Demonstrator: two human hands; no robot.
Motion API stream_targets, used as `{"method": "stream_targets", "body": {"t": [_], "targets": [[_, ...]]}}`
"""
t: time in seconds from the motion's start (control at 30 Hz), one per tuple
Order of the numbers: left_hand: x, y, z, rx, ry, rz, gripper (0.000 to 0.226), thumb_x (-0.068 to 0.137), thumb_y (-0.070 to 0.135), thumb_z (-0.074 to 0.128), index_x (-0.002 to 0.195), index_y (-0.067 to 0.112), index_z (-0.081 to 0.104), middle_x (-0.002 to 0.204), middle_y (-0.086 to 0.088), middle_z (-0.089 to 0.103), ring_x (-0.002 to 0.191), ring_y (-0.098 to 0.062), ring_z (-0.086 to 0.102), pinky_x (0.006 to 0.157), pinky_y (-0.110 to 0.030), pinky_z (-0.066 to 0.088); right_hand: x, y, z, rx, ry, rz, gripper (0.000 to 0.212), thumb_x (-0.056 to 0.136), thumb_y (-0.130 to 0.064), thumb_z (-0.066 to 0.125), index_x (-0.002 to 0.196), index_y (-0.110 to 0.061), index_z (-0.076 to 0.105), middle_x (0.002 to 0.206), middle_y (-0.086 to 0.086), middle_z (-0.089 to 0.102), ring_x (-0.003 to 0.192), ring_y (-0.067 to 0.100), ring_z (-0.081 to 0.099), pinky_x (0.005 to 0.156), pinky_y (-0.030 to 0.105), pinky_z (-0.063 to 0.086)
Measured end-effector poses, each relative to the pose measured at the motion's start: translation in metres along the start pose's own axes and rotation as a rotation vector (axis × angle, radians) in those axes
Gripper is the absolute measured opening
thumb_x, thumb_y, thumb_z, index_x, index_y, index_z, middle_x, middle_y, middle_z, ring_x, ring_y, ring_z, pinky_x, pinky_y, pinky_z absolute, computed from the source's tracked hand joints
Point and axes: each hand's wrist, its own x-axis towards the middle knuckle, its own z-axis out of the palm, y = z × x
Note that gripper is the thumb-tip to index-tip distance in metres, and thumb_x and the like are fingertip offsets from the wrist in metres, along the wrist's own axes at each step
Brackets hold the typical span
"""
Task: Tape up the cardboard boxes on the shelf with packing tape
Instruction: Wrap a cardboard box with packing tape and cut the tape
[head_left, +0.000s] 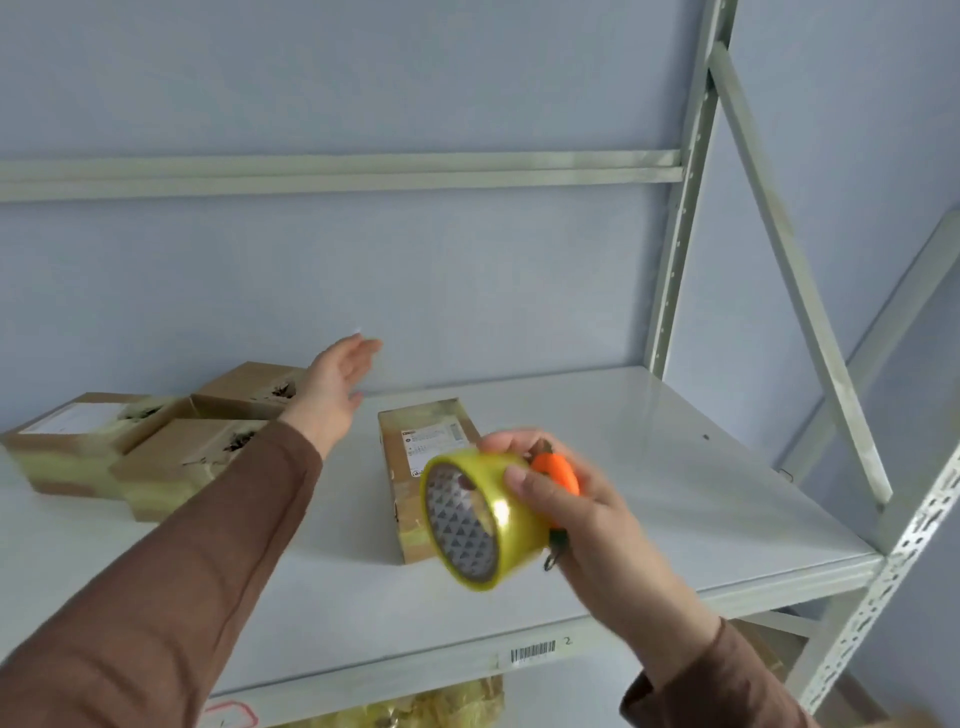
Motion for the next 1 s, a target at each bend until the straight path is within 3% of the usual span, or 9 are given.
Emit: {"method": "stream_targets", "body": {"t": [0.23,0.3,0.37,0.43,0.6,0.7,0.8,0.9,1.0], "targets": [[-0.069,-0.054,-0.010,-0.437,-0.021,-0.052,0.035,0.098,0.058,0.050,0.112,0.041,0.077,0.156,0.013,0.047,0.153,-0.013,0.027,0.124,-0.059,0.000,0.067,0.013,-0.049,0.581,0.178,-0.005,0.021,0.086,-0.025,0.067,0.101,-0.022,0.082,0.109,0.006,0.077,0.074,0.007,0.068,0.119,0.055,0.033],[-0.084,-0.066,0.001,-0.586,-0.062,-0.041,0.030,0.094,0.054,0.059,0.107,0.037,0.080,0.151,0.009,0.055,0.134,-0.012,0.055,0.114,-0.052,0.035,0.074,0.041,-0.043,0.654,0.216,0.046,0.023,0.090,-0.023,0.061,0.098,-0.022,0.082,0.105,0.005,0.078,0.068,0.008,0.066,0.114,0.051,0.043],[-0.092,-0.068,0.010,-0.682,-0.056,-0.016,0.026,0.094,0.049,0.063,0.103,0.034,0.082,0.142,0.009,0.063,0.112,-0.011,0.070,0.091,-0.040,0.051,0.073,0.064,-0.037,0.790,0.226,0.069,0.025,0.095,-0.019,0.058,0.101,-0.016,0.082,0.105,0.010,0.077,0.064,0.011,0.068,0.085,0.040,0.061],[-0.094,-0.055,0.015,-0.676,-0.046,0.030,0.027,0.096,0.047,0.061,0.100,0.032,0.083,0.138,0.010,0.065,0.116,-0.009,0.065,0.089,-0.036,0.049,0.072,0.078,-0.035,0.882,0.243,0.073,0.022,0.095,-0.017,0.060,0.103,-0.014,0.081,0.108,0.011,0.076,0.059,0.011,0.066,0.065,0.030,0.060],[-0.095,-0.007,0.036,-0.451,-0.072,0.155,0.039,0.102,0.041,0.052,0.081,0.036,0.084,0.110,0.021,0.075,0.124,0.003,0.053,0.086,-0.020,0.037,0.069,0.101,-0.029,0.939,0.257,0.142,0.013,0.095,-0.018,0.063,0.102,-0.014,0.074,0.117,0.010,0.075,0.053,0.009,0.058,0.058,0.025,0.055],[-0.099,-0.006,0.069,-0.297,-0.092,0.114,0.030,0.101,0.040,0.056,0.092,0.027,0.082,0.115,0.017,0.075,0.094,0.013,0.065,0.075,-0.013,0.042,0.067,0.104,-0.041,0.939,0.320,0.149,0.022,0.097,-0.019,0.057,0.097,-0.012,0.078,0.110,0.009,0.077,0.058,0.009,0.065,0.077,0.035,0.060],[-0.106,-0.023,0.090,-0.225,-0.189,0.096,0.027,0.100,0.042,0.057,0.109,0.025,0.078,0.130,0.017,0.069,0.107,0.013,0.056,0.098,-0.014,0.025,0.069,0.089,-0.063,0.826,0.400,0.092,0.028,0.099,-0.021,0.053,0.089,-0.017,0.079,0.105,0.006,0.078,0.097,0.012,0.075,0.111,0.049,0.042],[-0.107,-0.016,0.101,-0.211,-0.225,-0.011,0.027,0.101,0.043,0.055,0.103,0.030,0.079,0.137,0.017,0.063,0.145,-0.005,0.033,0.122,-0.032,0.005,0.067,0.076,-0.082,0.798,0.365,0.047,0.022,0.098,-0.019,0.056,0.094,-0.015,0.077,0.102,0.008,0.078,0.111,0.015,0.072,0.115,0.052,0.039],[-0.087,0.002,0.095,-0.166,-0.227,-0.087,0.031,0.100,0.044,0.056,0.089,0.032,0.083,0.121,0.018,0.071,0.148,-0.016,0.037,0.125,-0.052,0.000,0.062,0.064,-0.096,0.817,0.269,0.010,0.015,0.094,-0.017,0.063,0.096,-0.012,0.077,0.103,0.010,0.077,0.103,0.016,0.071,0.110,0.057,0.044]]}}
